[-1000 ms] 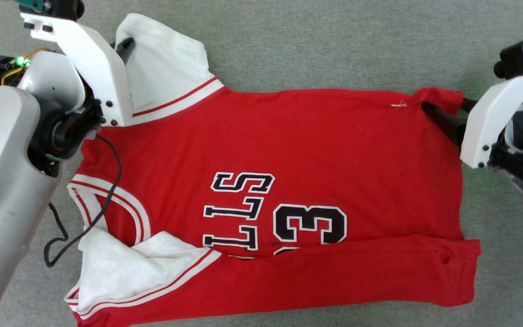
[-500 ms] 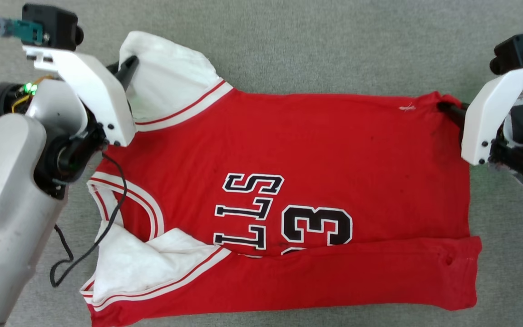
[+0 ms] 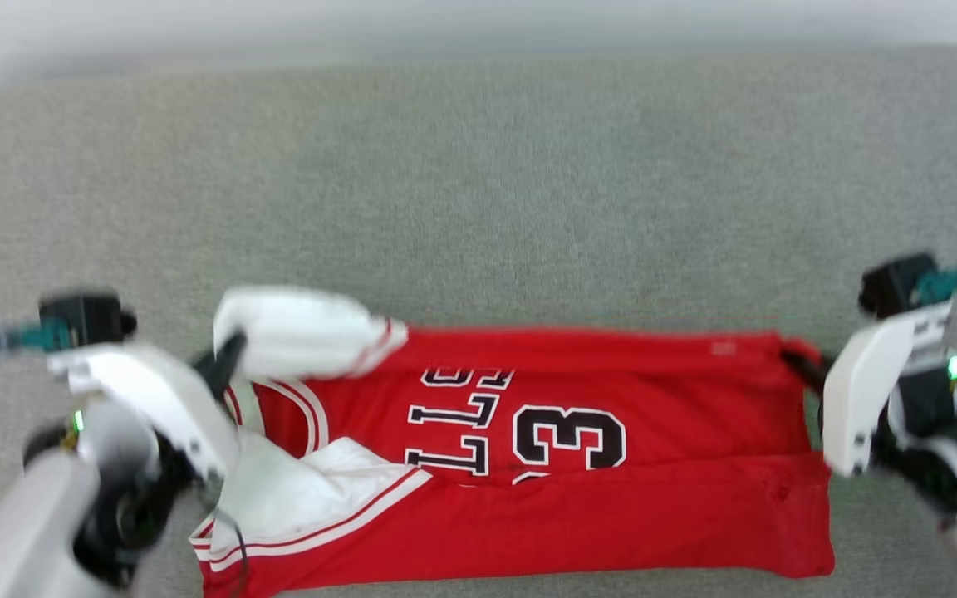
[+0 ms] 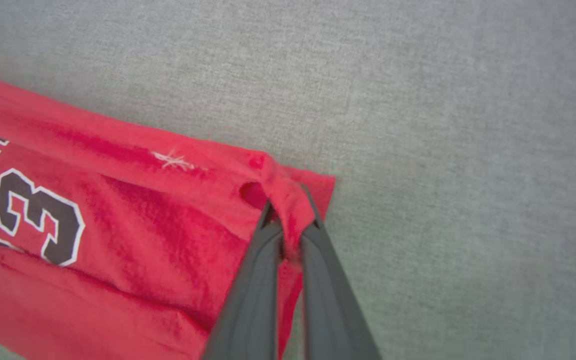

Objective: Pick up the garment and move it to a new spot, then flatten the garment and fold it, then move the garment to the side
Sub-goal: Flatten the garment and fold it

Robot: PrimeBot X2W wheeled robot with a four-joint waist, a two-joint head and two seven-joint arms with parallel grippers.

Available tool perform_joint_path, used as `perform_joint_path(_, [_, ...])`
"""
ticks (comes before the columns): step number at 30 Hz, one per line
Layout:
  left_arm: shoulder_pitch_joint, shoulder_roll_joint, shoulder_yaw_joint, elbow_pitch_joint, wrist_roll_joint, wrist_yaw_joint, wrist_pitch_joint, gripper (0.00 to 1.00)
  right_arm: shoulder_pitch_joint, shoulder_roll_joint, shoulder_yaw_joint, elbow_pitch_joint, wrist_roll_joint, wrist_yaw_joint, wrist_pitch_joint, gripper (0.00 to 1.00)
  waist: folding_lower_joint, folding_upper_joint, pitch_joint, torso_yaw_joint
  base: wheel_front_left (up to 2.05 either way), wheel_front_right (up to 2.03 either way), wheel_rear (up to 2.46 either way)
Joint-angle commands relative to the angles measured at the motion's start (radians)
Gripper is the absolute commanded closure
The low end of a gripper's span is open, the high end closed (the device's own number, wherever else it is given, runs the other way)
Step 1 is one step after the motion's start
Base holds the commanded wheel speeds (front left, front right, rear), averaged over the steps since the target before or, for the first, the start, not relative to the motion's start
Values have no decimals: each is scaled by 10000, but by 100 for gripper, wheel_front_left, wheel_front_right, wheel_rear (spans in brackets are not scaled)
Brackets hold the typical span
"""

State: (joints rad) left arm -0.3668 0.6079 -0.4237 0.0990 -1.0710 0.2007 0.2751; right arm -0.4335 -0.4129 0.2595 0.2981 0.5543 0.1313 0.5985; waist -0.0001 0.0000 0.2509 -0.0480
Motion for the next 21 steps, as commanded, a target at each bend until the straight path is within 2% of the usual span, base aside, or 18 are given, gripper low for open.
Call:
perform_joint_path(1, [531,-22,40,-40,-82,132,-143,100,458,69,-116,-59,-82,-12,-62,100,1,0,-341,57,0,0,0])
perform_joint_path(7, [2231,-542,-42,271,-573,318,-576,100,1956,455,-637,-8,-151,-14,-384,100,1,0,-589,139,0,0,0])
perform_joint_path(8, [2422,-632,-100,374,-614,328,-610,83,2190,502,-735,57,-207,-14,-383,100,1,0,-625,151,0,0,0])
perform_joint_path(9, [2561,-752,-170,486,-643,304,-673,55,2433,587,-787,97,-207,-14,-412,85,1,0,-658,169,0,0,0])
perform_joint_path(10, [2655,-877,-232,585,-678,246,-719,5,2623,674,-836,107,-218,-14,-492,47,1,0,-687,178,0,0,0])
perform_joint_path(11, [2755,-957,-285,756,-672,194,-773,0,2784,723,-935,131,-315,-14,-634,0,1,0,-739,181,0,0,0])
perform_joint_path(17, [2893,-1166,-423,1149,-301,122,-1387,0,3464,837,-1052,-146,-582,-14,-1181,0,1,0,-1076,156,0,0,0])
perform_joint_path(21, [2705,-1225,-346,812,371,284,-2429,0,3843,709,-1292,-866,-558,-12,-1264,0,1,0,-1415,109,0,0,0])
